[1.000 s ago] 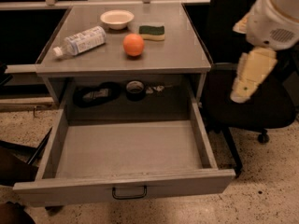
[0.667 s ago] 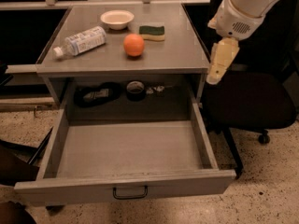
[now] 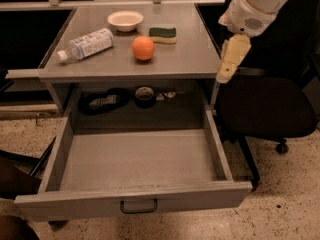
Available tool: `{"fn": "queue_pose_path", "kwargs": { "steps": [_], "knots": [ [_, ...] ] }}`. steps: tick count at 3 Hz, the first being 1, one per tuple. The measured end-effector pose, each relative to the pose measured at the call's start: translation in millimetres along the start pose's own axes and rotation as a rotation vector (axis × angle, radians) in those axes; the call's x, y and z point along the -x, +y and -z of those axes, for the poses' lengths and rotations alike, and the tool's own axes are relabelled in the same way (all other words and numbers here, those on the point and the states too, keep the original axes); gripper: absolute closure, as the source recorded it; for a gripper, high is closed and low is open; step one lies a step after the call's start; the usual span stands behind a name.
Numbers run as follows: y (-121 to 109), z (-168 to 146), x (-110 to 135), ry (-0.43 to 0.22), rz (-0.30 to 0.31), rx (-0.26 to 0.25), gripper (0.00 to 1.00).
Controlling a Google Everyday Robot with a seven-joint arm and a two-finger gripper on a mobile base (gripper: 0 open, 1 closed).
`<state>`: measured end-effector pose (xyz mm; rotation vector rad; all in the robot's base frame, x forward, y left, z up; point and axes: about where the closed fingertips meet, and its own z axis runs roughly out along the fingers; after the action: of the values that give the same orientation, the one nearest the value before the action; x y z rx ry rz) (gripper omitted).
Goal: Place orange into top drawer
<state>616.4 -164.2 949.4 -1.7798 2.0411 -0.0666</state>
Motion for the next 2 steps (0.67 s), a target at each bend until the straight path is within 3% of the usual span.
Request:
{"fn": "queue_pose_path", "kwargs": {
  "steps": [2],
  "knots": [
    [-67,-49,36,-0.094,0.039,0.033,0.0]
  ]
}}
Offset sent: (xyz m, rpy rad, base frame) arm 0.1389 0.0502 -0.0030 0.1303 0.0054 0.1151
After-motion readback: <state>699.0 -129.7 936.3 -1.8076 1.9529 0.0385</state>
